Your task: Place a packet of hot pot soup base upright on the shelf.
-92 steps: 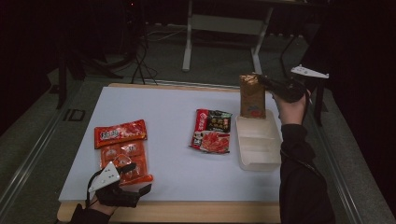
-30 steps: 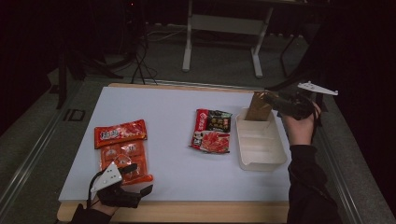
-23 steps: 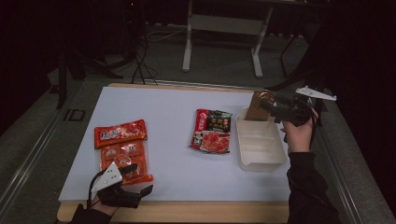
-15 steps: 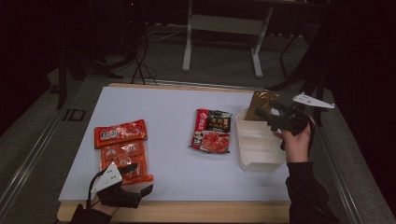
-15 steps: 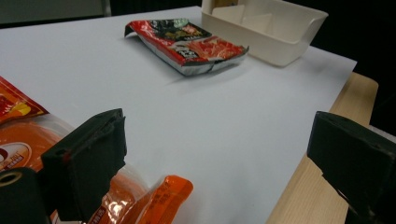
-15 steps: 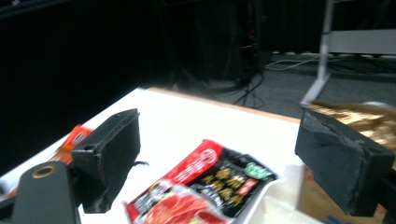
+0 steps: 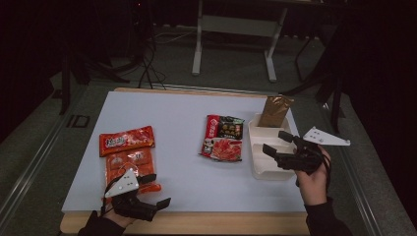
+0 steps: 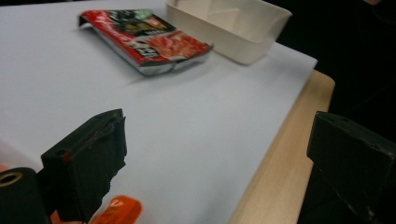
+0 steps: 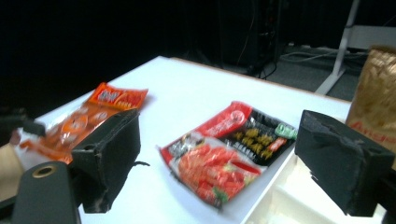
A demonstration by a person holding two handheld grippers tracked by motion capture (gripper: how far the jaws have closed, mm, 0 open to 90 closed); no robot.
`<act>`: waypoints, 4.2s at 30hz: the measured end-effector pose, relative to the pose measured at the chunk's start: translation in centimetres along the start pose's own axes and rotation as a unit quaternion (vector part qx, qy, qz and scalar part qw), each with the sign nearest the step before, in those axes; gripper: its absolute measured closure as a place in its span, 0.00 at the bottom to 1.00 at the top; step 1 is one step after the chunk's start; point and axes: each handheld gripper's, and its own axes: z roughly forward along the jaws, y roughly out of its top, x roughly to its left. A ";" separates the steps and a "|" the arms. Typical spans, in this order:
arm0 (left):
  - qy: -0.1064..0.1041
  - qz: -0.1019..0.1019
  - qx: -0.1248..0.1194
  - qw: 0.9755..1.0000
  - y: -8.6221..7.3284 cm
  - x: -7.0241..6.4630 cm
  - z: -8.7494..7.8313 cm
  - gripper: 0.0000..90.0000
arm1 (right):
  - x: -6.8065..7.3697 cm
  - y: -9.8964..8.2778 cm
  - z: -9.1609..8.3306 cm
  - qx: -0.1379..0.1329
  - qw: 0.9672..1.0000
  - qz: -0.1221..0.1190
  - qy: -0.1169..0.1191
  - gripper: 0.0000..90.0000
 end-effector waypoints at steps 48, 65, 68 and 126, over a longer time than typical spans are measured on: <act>0.040 -0.045 0.068 0.996 10.8 5.1 12.1 0.24 | 4.6 -3.6 -2.2 -0.024 0.997 -0.066 0.026 0.16; 0.085 -0.072 0.084 0.990 11.6 9.5 18.6 0.36 | 4.2 -4.2 -1.9 -0.016 0.996 -0.083 0.027 0.16; 0.097 -0.081 0.092 0.988 11.7 10.4 20.1 0.39 | 4.2 -4.3 -1.8 -0.014 0.996 -0.082 0.033 0.16; 0.152 -0.114 0.180 0.965 12.3 11.2 23.9 0.99 | 4.2 -4.8 -0.6 0.001 0.995 -0.083 0.052 0.16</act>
